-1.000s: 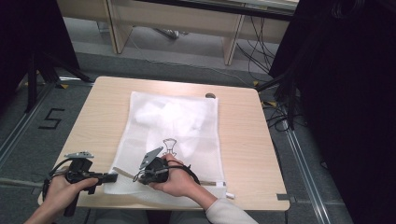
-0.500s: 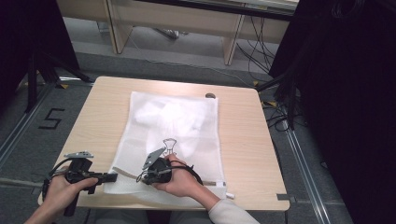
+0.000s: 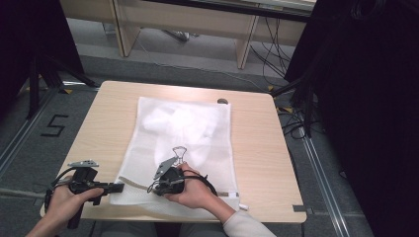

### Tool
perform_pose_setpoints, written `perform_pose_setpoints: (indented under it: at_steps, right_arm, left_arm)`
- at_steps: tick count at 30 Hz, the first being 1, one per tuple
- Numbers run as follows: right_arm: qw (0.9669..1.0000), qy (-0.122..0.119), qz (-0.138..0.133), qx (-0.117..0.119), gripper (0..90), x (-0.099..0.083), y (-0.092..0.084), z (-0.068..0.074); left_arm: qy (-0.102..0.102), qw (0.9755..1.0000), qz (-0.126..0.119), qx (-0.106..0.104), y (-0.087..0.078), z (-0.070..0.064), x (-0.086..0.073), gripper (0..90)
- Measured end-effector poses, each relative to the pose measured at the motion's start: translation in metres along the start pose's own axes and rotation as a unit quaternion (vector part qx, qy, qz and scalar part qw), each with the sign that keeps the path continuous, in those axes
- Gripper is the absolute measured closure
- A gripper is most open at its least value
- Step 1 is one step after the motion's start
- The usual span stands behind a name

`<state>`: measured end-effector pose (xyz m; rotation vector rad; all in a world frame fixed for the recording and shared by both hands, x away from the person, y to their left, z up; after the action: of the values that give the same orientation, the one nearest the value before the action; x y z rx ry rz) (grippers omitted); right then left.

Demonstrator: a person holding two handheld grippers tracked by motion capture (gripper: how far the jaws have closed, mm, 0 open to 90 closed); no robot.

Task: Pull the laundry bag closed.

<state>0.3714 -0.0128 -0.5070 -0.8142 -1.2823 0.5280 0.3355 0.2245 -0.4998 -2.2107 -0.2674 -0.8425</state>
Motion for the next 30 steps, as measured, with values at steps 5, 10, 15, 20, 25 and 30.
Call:
perform_pose_setpoints:
  at_steps: [5, 10, 15, 20, 25, 30]
  right_arm:
    - [1.0, 0.001, 0.001, 0.001, 82.4, -0.0005, -0.0001, 0.0001]
    - [1.0, 0.004, 0.004, 0.002, 82.4, -0.002, -0.001, 0.0]
    - [1.0, -0.008, 0.001, 0.004, 82.4, -0.0026, -0.0008, -0.0018]
    - [1.0, 0.003, 0.007, 0.001, 82.4, -0.0036, -0.002, -0.0005]
    - [0.9999, 0.0, 0.011, -0.001, 82.5, -0.0072, -0.0029, -0.0031]
    - [0.9999, 0.003, 0.01, 0.0, 82.4, -0.0088, -0.005, -0.0037]
  left_arm:
    - [0.001, 1.0, 0.0, 0.0, 0.0001, 0.0, -0.0001, 85.5]
    - [0.0, 1.0, 0.001, 0.0, 0.0001, 0.0002, -0.0003, 85.5]
    - [0.0, 1.0, 0.002, 0.0, 0.0001, 0.0001, -0.0003, 85.5]
    - [0.0, 1.0, -0.002, 0.004, -0.0001, 0.0004, -0.0003, 85.5]
    - [-0.001, 1.0, -0.002, 0.005, -0.0004, 0.0008, -0.0003, 85.5]
    - [0.0, 1.0, -0.001, 0.005, -0.0006, 0.0006, -0.0002, 85.5]
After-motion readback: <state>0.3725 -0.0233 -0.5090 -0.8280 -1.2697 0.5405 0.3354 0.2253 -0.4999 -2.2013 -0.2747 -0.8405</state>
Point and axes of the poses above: each handheld gripper's, and its own axes: y roughly forward along the jaws, x roughly out of its top, z roughly to its left, the point moved 3 cm from there along y, roughly forward along the jaws, and after that the axes turned 4 degrees about -z, right-handed, at the moved point
